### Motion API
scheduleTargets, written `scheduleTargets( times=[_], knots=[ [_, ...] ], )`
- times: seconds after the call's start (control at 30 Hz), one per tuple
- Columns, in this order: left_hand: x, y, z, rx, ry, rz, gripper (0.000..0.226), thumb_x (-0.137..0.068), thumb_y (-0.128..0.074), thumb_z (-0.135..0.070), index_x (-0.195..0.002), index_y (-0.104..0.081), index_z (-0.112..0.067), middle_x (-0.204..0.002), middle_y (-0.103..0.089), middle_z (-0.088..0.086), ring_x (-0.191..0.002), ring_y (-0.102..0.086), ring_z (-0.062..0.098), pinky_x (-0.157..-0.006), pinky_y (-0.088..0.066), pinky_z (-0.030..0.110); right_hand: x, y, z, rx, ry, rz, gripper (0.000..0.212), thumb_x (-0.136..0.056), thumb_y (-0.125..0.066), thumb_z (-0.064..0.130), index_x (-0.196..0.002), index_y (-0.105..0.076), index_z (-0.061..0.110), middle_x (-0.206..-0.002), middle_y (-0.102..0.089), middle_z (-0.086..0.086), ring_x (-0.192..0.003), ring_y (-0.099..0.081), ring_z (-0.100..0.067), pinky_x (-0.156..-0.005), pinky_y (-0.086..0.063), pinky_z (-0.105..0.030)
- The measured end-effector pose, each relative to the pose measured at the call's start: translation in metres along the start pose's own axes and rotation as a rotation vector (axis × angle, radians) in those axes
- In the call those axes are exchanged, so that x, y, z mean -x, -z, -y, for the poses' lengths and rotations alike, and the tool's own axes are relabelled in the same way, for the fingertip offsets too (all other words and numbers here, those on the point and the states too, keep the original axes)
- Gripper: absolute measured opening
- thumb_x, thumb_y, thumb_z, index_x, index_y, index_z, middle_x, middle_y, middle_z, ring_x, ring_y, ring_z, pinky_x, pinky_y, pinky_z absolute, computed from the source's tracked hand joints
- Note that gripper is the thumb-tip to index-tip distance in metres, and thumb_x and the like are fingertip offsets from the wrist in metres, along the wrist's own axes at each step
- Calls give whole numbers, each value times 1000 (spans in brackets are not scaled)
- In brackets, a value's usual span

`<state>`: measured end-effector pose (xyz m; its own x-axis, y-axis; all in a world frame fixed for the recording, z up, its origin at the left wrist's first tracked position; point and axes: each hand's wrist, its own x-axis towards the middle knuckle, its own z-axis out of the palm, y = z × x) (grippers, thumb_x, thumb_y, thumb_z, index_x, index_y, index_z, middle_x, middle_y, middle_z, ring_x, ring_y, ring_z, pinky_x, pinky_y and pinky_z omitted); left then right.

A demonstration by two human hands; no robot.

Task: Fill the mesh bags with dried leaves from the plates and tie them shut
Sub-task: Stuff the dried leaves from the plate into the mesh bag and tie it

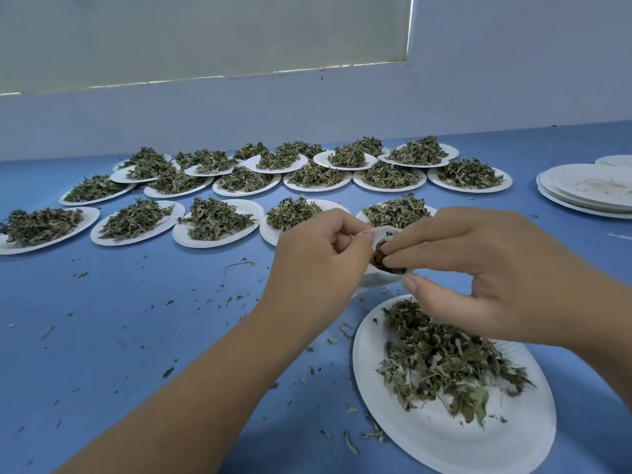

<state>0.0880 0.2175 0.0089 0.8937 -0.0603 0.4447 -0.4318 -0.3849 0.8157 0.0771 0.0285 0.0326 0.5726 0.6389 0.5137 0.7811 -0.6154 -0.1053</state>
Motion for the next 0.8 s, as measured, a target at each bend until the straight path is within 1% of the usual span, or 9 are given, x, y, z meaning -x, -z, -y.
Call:
scheduleTargets(
  times=[0.07,0.13,0.27,0.37,0.47,0.57,0.67,0.73,0.8],
  knots=[
    [-1,2,0,8,6,-9,14,-90,-64,-16,-76,-66,-17,-59,-49,14,-45,-35,4,-45,-30,8,1,2,-2,-2,18,-27,32,-86,-52,41,-101,-77,26,-107,-69,17,-98,-61,-1,-72,-55,-31],
    [-2,2,0,17,12,-14,14,-90,-64,-16,-77,-66,-18,-50,-40,7,-44,-34,6,-44,-30,10,1,3,-4,-35,32,-71,31,-86,-54,39,-102,-76,23,-109,-69,13,-99,-62,-3,-77,-55,-31],
    [-1,3,0,23,10,-21,14,-91,-64,-16,-77,-65,-17,-44,-36,-5,-42,-31,6,-41,-30,11,1,6,-6,-81,49,-134,28,-85,-57,33,-99,-76,19,-105,-70,8,-94,-63,-5,-77,-52,-29],
    [-1,2,-1,29,6,-27,14,-91,-64,-16,-76,-65,-18,-43,-34,-8,-41,-30,6,-41,-29,10,1,5,-7,-52,24,-89,30,-85,-56,36,-100,-77,21,-105,-69,11,-94,-63,-5,-74,-54,-33],
    [-1,2,-2,56,0,1,13,-91,-63,-16,-79,-66,-19,-42,-35,-10,-39,-30,6,-41,-26,11,2,1,-7,-21,-21,15,37,-86,-51,45,-109,-73,27,-114,-65,17,-104,-59,-2,-77,-55,-36],
    [0,1,-2,80,-11,50,13,-92,-62,-14,-82,-67,-20,-42,-36,-11,-38,-31,5,-41,-26,11,1,-5,-4,17,-25,114,43,-87,-46,52,-115,-70,30,-122,-61,21,-108,-58,-5,-78,-55,-37],
    [3,-2,-2,95,-16,77,12,-91,-63,-13,-84,-69,-20,-42,-38,-12,-38,-33,4,-41,-26,10,0,-12,0,56,3,186,40,-88,-43,53,-112,-68,32,-113,-60,24,-94,-59,-11,-66,-52,-34],
    [4,-3,-3,98,-37,90,13,-91,-63,-13,-83,-70,-21,-44,-40,-11,-39,-33,4,-42,-27,10,0,-16,3,116,19,201,39,-88,-41,52,-106,-67,30,-106,-58,23,-84,-57,-12,-56,-46,-27],
    [5,-4,-5,84,-61,95,15,-90,-63,-13,-82,-70,-23,-48,-43,-2,-40,-34,4,-43,-28,9,-1,-19,4,154,15,223,39,-87,-40,51,-108,-65,29,-108,-57,21,-83,-56,-9,-53,-38,-21]
  ],
)
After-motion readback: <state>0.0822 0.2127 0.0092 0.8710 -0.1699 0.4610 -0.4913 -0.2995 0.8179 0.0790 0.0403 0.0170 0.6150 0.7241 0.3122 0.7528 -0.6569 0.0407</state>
